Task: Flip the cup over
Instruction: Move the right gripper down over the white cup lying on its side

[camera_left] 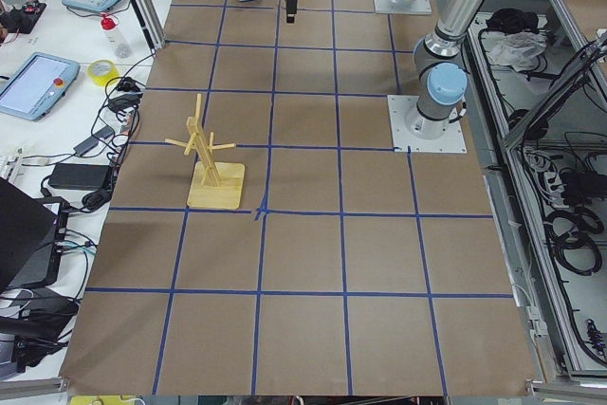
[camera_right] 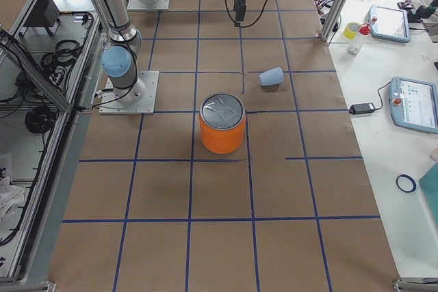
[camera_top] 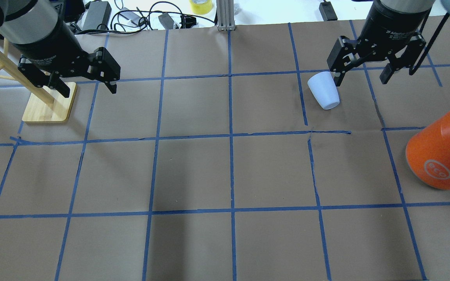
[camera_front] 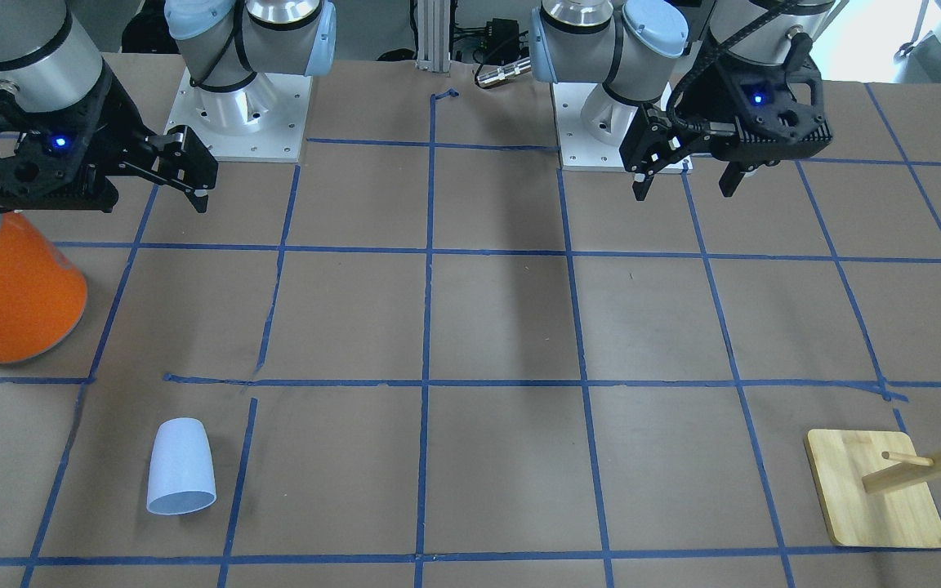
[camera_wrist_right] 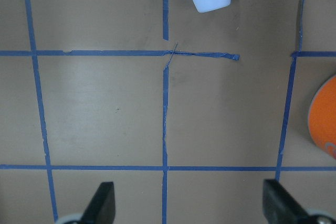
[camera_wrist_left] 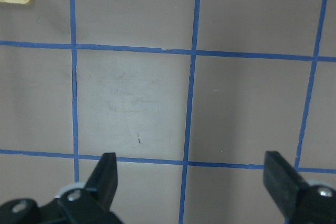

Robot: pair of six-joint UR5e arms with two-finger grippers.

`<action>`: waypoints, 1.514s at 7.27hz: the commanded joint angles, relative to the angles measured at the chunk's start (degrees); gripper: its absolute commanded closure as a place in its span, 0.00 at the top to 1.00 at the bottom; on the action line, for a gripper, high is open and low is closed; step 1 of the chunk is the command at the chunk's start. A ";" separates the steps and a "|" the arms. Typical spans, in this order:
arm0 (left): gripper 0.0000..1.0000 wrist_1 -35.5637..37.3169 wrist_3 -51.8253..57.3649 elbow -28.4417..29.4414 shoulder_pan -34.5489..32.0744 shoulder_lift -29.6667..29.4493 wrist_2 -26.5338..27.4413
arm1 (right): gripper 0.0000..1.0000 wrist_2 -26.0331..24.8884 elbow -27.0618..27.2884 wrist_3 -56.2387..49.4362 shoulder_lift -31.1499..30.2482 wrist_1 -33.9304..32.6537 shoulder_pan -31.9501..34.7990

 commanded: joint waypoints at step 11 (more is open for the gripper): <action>1.00 0.18 -0.09 -0.52 0.13 0.12 -0.05 | 1.00 -0.15 0.12 -5.14 16.88 -28.07 -0.22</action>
